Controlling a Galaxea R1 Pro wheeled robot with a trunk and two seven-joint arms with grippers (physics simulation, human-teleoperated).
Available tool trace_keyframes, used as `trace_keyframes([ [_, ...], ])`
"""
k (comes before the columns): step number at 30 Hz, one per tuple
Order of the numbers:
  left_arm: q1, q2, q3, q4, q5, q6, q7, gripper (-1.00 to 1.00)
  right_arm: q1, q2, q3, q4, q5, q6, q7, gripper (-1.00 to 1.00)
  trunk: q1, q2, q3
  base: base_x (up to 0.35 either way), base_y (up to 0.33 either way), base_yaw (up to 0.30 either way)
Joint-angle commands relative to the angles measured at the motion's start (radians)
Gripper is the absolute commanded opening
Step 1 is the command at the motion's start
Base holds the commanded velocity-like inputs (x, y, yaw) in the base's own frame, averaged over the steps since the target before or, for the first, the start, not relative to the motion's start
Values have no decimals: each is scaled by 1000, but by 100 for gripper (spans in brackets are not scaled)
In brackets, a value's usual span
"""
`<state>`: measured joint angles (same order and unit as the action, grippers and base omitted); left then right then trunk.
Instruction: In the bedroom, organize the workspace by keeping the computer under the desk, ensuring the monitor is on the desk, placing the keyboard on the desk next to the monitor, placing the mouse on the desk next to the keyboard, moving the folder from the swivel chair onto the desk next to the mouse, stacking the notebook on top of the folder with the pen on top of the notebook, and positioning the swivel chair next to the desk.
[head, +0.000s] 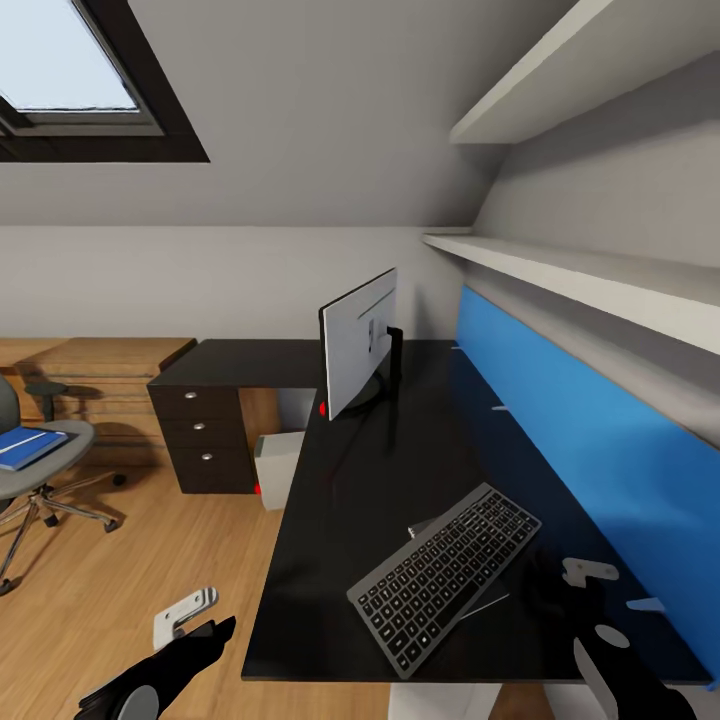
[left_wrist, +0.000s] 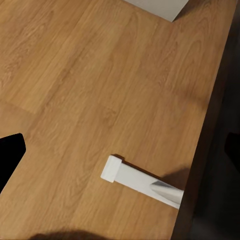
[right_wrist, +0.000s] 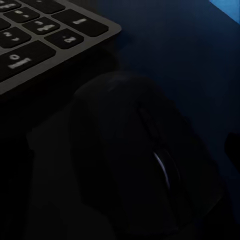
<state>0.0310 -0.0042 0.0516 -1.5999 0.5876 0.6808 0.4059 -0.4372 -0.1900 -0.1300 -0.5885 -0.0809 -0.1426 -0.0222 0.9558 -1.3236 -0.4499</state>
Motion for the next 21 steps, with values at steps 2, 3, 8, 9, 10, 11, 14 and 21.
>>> trace_keyframes([
  [2,0,0,1,-2,11,4,8,100,0,0,3,18,-3,1,-4,100,0,0,-1,0,0,0],
  [3,0,1,1,-2,11,4,8,100,0,0,3,17,-3,1,-4,100,0,0,-1,0,0,0],
  [8,0,1,1,0,10,4,7,100,0,0,3,17,-3,1,-4,100,0,0,-1,0,-28,0],
  [9,0,1,1,0,10,3,7,100,0,0,3,16,-3,1,-4,100,0,0,-1,0,-178,0],
  [10,0,1,1,0,10,3,7,100,0,0,3,16,-3,1,-4,100,0,0,-1,0,-207,0],
  [11,0,1,0,0,10,3,7,100,0,0,3,16,-3,1,-4,100,0,0,-1,0,-192,0],
  [14,0,1,0,0,10,4,7,100,0,0,3,16,-3,1,-4,100,0,0,-1,0,-110,0],
  [21,0,1,1,0,9,5,6,100,0,0,3,16,-1,1,-4,-100,0,0,-1,0,-12,0],
])
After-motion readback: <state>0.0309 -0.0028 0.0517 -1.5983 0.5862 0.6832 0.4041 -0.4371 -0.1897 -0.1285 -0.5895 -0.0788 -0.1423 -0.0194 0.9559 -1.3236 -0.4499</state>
